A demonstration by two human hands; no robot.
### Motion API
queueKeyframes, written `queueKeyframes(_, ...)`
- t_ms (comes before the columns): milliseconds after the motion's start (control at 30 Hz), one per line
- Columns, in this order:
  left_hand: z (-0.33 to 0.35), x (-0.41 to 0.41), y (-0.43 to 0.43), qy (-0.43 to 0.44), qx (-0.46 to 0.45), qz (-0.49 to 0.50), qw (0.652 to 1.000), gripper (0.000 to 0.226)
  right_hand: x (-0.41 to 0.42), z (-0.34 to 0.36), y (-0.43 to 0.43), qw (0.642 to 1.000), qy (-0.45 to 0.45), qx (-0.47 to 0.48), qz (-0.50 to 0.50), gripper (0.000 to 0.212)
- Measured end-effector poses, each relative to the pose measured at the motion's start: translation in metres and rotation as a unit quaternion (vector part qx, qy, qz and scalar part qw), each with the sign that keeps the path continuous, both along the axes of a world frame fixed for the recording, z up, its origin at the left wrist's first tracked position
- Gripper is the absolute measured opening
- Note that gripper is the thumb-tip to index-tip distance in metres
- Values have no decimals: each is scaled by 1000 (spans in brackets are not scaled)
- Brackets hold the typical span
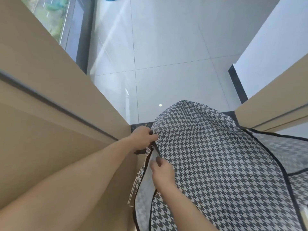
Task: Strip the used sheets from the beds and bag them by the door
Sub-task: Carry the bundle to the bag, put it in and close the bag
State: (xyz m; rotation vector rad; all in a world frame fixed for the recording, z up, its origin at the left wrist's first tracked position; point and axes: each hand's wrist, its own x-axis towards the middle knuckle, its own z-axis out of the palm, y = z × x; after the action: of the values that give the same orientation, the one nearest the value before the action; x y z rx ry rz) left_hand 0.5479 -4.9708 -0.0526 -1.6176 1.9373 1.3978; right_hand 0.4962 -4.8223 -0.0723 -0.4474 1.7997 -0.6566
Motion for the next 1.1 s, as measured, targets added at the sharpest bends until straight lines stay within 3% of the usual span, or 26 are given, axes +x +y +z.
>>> queueKeyframes(133,17,-38,2,49,5,8,999,35,-38,10,-12,989,115,-1,-96,32)
queueKeyframes(367,33,-98,8,64,19,46,997,21,-88,31,-18,968,160,-4,-195,48)
queueKeyframes(467,33,-109,11,79,41,76,993,13,-110,33,-19,972,180,-16,-149,45)
queueKeyframes(533,30,-113,14,79,49,89,992,20,-118,32,-19,977,180,-14,-114,45)
queueKeyframes(667,31,-118,14,71,40,71,994,19,-120,30,-16,979,95,-14,-179,21)
queueKeyframes(800,31,-116,9,63,16,54,996,23,-116,26,-10,980,-4,19,-196,20)
queueKeyframes(900,30,-108,-5,72,-8,137,988,18,-110,27,7,985,-66,82,-139,1)
queueKeyframes(1033,26,-80,-17,104,-19,251,962,15,-98,27,47,983,-113,126,-70,9)
queueKeyframes(1100,24,-64,-4,98,11,257,961,21,-94,30,52,983,-123,113,-78,7)
